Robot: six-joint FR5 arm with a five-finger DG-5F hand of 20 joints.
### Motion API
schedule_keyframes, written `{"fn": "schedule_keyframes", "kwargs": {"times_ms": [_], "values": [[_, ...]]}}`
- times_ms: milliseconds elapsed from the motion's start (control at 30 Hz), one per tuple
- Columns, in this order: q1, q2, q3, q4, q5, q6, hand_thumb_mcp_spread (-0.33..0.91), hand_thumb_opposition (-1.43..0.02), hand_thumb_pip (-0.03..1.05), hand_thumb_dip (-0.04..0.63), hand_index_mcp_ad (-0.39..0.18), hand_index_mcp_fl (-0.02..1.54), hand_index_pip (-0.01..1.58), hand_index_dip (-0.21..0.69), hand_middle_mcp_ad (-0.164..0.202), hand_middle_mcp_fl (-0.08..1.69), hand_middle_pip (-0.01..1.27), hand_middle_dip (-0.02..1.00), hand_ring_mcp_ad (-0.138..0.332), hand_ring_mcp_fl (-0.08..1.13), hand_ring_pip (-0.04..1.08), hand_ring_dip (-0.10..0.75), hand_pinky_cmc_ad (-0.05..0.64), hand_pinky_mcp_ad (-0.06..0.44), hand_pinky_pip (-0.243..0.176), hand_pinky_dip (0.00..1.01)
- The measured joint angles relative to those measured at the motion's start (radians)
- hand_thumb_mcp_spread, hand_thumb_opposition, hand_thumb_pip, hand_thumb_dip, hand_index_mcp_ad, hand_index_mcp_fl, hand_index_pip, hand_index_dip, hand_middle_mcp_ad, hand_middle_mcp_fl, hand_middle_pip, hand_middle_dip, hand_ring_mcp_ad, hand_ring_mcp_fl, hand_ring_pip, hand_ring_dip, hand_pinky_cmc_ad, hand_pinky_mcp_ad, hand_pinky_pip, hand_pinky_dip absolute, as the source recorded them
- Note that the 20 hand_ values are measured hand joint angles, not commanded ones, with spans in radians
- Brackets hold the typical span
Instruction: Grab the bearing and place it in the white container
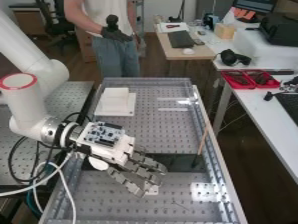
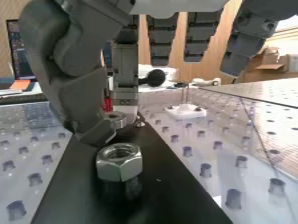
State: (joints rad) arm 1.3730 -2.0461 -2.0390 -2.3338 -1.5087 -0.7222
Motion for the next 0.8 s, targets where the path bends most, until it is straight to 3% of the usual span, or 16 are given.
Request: {"fn": "schedule_keyframes", "kwargs": {"times_ms": [800], "values": [[-0.002,0.031,0.018,-0.018,-0.014,-0.017,0.44,-0.93,0.58,0.33,-0.087,0.27,1.44,0.178,0.051,0.04,0.14,0.21,0.129,0.0,0.09,0.103,0.374,0.293,-0.024,0.19]]}}
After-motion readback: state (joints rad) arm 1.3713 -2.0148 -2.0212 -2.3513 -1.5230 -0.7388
